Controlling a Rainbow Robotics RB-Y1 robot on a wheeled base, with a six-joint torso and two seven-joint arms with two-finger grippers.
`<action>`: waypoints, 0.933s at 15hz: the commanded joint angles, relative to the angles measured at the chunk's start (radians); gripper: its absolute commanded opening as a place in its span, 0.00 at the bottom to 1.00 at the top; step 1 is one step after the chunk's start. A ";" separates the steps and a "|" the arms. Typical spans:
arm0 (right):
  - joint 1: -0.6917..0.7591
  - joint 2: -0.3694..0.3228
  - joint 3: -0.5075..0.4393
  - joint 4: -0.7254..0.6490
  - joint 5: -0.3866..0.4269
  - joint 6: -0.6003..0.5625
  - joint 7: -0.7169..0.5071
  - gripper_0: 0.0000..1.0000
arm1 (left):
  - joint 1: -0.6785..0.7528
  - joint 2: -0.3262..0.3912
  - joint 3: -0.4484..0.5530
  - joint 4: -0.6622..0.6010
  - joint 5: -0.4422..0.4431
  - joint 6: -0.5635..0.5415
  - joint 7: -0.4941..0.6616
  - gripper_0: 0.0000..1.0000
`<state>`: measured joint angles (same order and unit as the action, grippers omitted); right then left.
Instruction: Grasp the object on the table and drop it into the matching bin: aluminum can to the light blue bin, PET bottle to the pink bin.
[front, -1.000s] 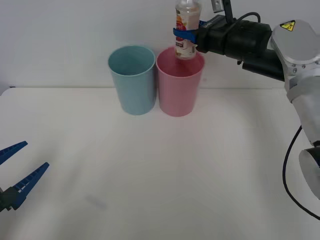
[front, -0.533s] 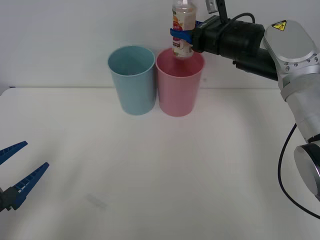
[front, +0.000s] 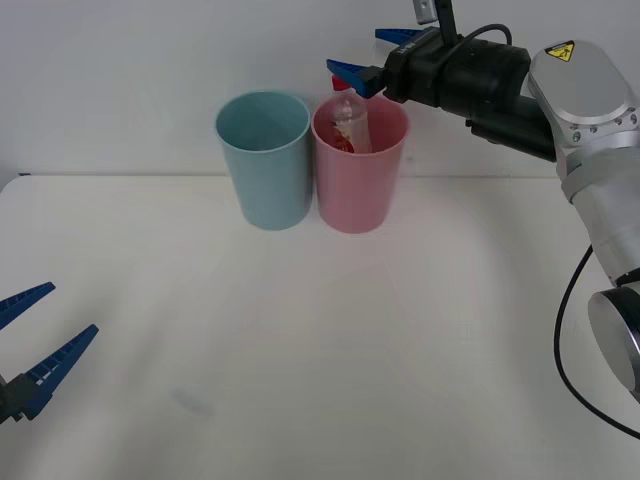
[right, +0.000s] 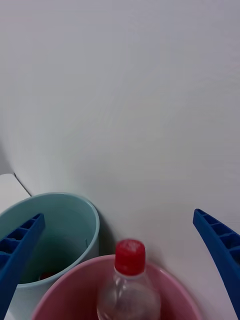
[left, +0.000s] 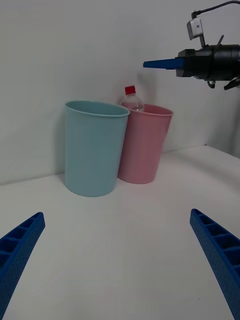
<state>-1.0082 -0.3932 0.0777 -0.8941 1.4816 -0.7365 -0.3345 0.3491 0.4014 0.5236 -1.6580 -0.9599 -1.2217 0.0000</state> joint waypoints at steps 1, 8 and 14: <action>0.011 0.001 -0.001 -0.002 -0.026 -0.001 0.015 1.00 | 0.000 0.000 0.000 0.000 0.000 0.000 0.000 1.00; 0.192 -0.021 -0.035 -0.232 -0.037 -0.006 0.034 1.00 | 0.000 0.000 0.000 0.000 0.000 0.000 0.000 1.00; 0.488 -0.088 -0.085 -0.562 -0.035 -0.023 0.034 1.00 | 0.000 0.000 0.000 0.000 0.000 0.000 0.000 1.00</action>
<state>-0.5605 -0.4725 -0.0014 -1.4127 1.4461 -0.7562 -0.3037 0.3491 0.4014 0.5236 -1.6581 -0.9599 -1.2217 0.0000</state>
